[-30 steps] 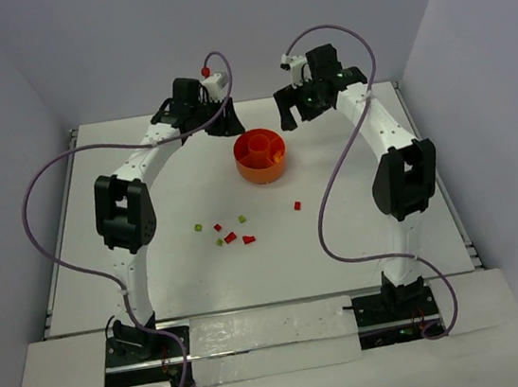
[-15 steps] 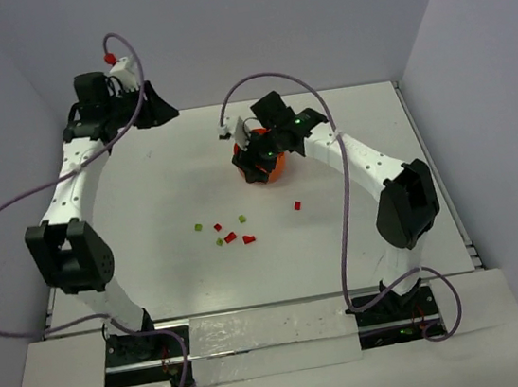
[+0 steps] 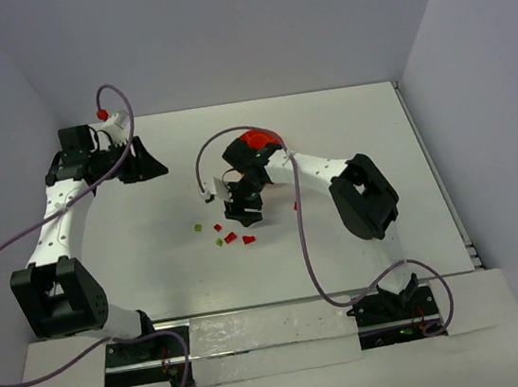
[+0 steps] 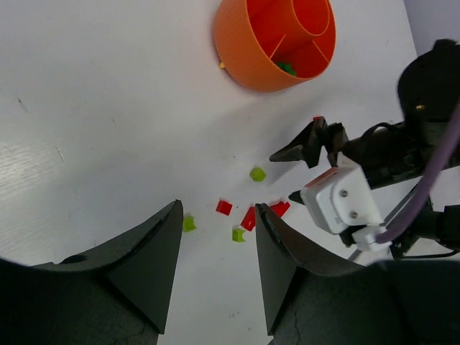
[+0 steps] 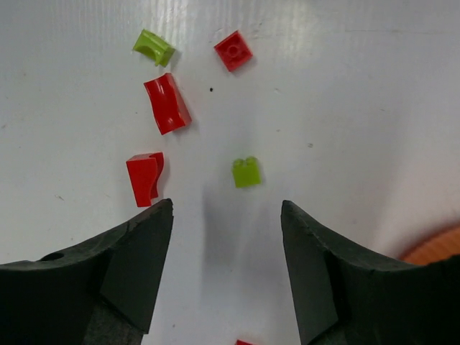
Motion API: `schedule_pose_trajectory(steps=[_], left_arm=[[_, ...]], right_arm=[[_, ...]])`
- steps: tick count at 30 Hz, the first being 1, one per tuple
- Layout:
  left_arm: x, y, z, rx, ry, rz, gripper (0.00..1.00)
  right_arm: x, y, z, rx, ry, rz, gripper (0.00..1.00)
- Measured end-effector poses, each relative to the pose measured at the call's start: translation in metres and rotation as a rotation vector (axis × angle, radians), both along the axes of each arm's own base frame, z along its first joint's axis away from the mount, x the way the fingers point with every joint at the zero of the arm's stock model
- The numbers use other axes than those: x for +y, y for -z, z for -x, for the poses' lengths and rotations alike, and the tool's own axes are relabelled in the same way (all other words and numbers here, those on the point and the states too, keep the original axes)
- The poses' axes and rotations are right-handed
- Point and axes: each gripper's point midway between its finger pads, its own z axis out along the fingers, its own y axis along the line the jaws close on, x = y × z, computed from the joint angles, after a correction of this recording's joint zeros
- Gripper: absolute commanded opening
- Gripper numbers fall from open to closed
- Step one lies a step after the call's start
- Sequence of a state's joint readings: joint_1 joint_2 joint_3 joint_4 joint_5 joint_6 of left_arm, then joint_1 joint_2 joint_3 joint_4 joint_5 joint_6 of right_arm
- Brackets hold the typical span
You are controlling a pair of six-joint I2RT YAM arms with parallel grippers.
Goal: Sort the legos into containers by color
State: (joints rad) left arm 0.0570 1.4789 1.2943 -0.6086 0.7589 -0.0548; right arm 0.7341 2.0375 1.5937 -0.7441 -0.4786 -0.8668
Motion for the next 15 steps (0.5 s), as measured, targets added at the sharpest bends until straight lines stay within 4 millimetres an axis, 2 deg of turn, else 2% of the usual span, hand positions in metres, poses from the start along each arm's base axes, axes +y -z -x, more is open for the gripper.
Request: schedule_pose_trajectory(steps=[3,7,15], left_arm=[[0.003,-0.002,0.01,-0.013,-0.004,-0.004,0.55],[0.003,-0.012,0.017,-0.051,-0.003,-0.009,0.55],[0.005,-0.015,0.018,-0.063,-0.007,-0.013,0.56]], right_arm=[[0.001,0.012,0.0,-0.008,-0.034,0.018,0.72],[0.002,0.016,-0.008,-0.056,-0.066,0.018,0.72],[0.003,0.025,-0.018,-0.127,-0.143,0.025,0.68]])
